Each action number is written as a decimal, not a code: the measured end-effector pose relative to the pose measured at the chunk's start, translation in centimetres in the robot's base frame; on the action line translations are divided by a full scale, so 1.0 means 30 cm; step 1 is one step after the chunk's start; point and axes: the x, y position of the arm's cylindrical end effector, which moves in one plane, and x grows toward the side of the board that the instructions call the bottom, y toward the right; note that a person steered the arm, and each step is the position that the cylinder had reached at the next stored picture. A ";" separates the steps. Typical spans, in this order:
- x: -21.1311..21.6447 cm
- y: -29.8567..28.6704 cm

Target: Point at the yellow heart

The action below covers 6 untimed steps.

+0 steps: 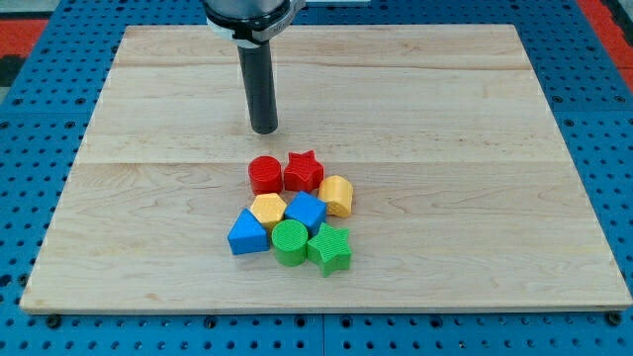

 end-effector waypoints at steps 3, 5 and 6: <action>-0.059 0.470; 0.445 0.772; 0.502 0.604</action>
